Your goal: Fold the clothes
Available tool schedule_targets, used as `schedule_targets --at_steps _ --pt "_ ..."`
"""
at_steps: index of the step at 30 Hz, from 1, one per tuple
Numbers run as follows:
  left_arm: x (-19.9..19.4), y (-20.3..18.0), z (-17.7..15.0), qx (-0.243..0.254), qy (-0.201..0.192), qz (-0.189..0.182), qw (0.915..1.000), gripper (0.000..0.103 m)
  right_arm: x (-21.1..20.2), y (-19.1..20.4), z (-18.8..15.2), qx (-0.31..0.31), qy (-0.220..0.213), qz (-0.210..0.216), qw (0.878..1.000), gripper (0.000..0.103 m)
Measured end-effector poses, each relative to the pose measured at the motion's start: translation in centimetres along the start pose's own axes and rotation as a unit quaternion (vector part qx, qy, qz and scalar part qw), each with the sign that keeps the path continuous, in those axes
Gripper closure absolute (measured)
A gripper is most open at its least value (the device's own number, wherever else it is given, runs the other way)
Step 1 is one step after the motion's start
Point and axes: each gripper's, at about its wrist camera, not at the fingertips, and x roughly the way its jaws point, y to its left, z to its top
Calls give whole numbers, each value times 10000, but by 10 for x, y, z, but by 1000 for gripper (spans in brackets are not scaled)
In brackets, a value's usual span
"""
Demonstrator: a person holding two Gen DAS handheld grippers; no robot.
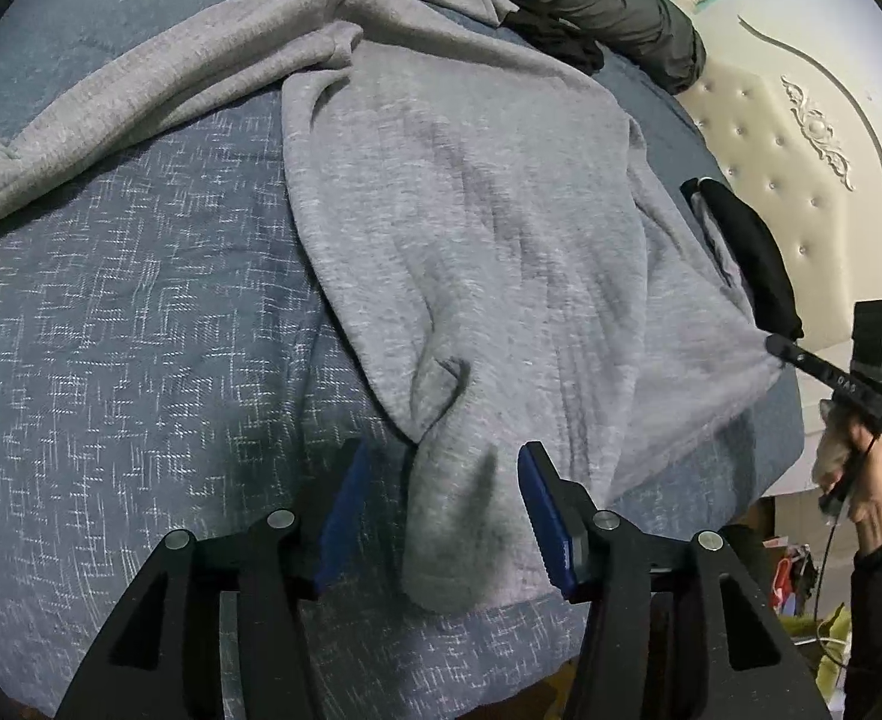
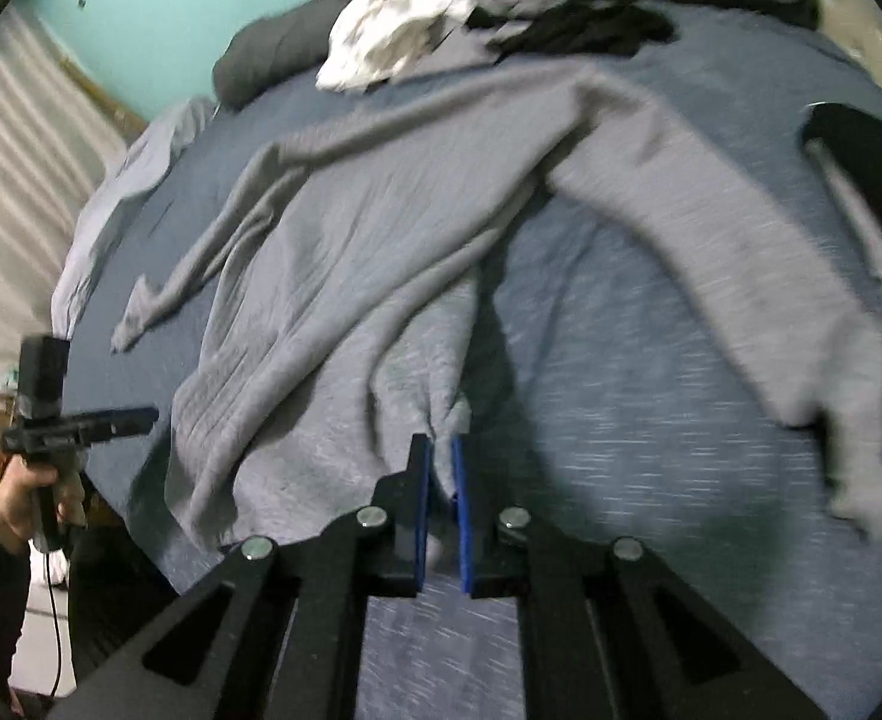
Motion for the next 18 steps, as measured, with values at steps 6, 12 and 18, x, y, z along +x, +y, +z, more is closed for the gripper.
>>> schedule_targets --at_steps 6,12,18 --pt "4 -2 -8 -53 62 44 10000 45 -35 -27 -11 315 -305 -381 9983 97" --pt "15 0 -14 -55 181 157 9997 44 -38 -68 -28 725 -117 -635 9953 97" --pt "32 5 -17 -121 326 161 9993 44 -18 -64 -33 767 81 -502 9958 92"
